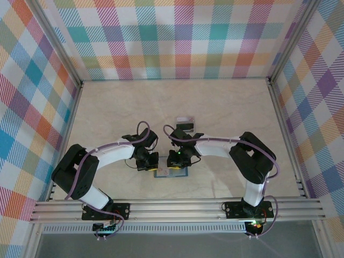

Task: Take the credit cards out of the card holder

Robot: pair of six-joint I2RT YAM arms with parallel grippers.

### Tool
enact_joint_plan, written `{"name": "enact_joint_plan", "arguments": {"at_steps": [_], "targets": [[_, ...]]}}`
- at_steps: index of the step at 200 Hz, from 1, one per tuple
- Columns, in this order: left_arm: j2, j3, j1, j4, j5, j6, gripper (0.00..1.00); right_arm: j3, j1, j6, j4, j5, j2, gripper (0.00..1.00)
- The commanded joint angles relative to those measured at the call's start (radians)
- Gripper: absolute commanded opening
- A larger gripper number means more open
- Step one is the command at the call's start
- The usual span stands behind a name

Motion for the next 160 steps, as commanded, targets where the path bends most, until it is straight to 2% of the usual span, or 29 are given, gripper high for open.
{"name": "enact_joint_plan", "arguments": {"at_steps": [1,46,76,101,160], "targets": [[-0.038,0.027,0.01,-0.054,-0.004,-0.001,0.01,-0.023,-0.018,-0.024,0.001,0.008,-0.02,0.23],[-0.066,0.099,0.015,-0.095,-0.007,0.006,0.01,-0.04,-0.018,-0.017,0.066,-0.037,-0.057,0.22],[-0.026,0.117,0.032,-0.093,-0.005,0.028,0.01,-0.051,-0.018,-0.014,0.1,-0.069,-0.074,0.23],[0.006,0.098,0.06,-0.068,0.019,0.039,0.01,-0.057,-0.017,-0.012,0.138,-0.102,-0.08,0.23],[0.042,0.038,0.064,-0.027,0.043,0.052,0.01,-0.033,-0.018,0.003,0.18,-0.14,-0.056,0.24]]}}
